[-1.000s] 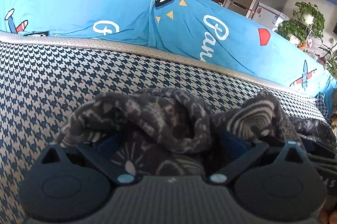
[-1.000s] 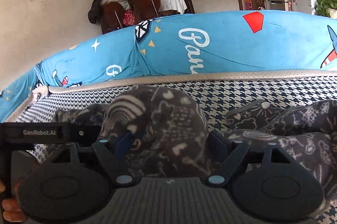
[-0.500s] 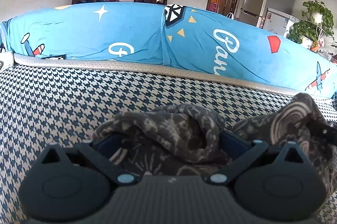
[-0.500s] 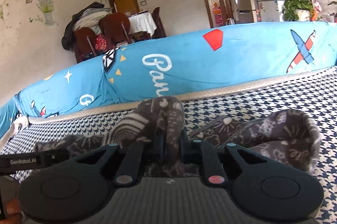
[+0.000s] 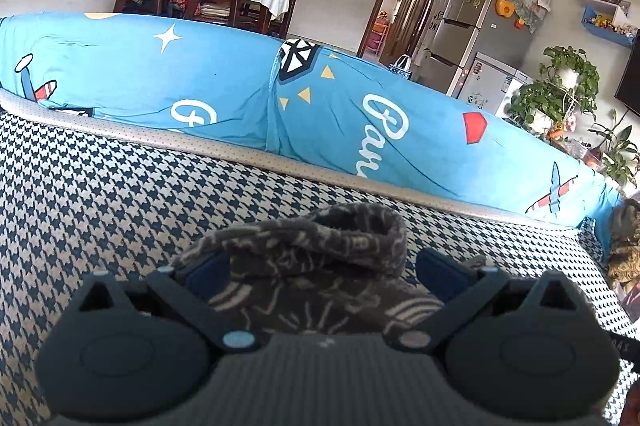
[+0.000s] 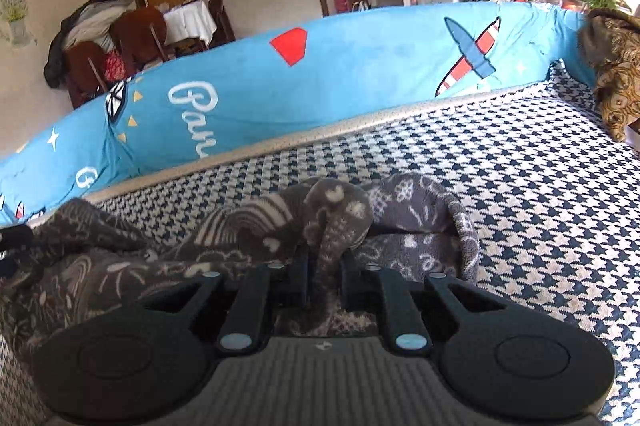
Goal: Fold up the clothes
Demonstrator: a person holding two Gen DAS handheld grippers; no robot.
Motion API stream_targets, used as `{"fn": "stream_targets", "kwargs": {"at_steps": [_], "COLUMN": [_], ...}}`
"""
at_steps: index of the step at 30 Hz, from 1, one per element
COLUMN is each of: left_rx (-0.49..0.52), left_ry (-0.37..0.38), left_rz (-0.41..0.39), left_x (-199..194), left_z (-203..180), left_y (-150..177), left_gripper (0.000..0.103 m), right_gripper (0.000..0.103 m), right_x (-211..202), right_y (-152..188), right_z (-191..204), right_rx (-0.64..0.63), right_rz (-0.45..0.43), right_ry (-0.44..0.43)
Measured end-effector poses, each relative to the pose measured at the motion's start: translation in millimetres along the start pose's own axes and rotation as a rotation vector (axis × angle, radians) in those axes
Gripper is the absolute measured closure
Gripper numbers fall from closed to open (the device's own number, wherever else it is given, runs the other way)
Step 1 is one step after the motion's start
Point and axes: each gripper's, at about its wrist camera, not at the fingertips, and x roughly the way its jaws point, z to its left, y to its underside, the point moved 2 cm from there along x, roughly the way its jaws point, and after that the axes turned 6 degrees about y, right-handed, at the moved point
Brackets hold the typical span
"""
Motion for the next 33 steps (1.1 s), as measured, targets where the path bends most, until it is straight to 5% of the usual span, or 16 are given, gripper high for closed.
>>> {"fn": "stream_targets", "kwargs": {"at_steps": [2,6,14,23,33], "left_rx": [-0.001,-0.001,0.081,0.212,0.248], "left_ry": [0.002,0.028,0.076,0.081,0.029], "left_rz": [-0.009,-0.012,0.128,0.231,0.259], "left_x": [1,5,46,81,98], "left_z": [-1,-5,-19,-32,-27], "left_y": [-5,-17,-11,4,6], "left_gripper": [0.000,0.000,0.000,0.000,0.000], "right_gripper": [0.084,0.058,0.053,0.043,0.037], "right_x": [0,-7,-30,-19,22], "right_y": [1,-5,-22,-32,-27], "right_z": [-5,-19,-24,15,66], "right_rx": [0.006,0.094,0.113,0.024,-0.126], "right_rz": [0.018,-0.002,-0.171,-0.218,-0.124], "right_ry": [-0.009,-0.043,-0.063,-0.198,-0.233]}}
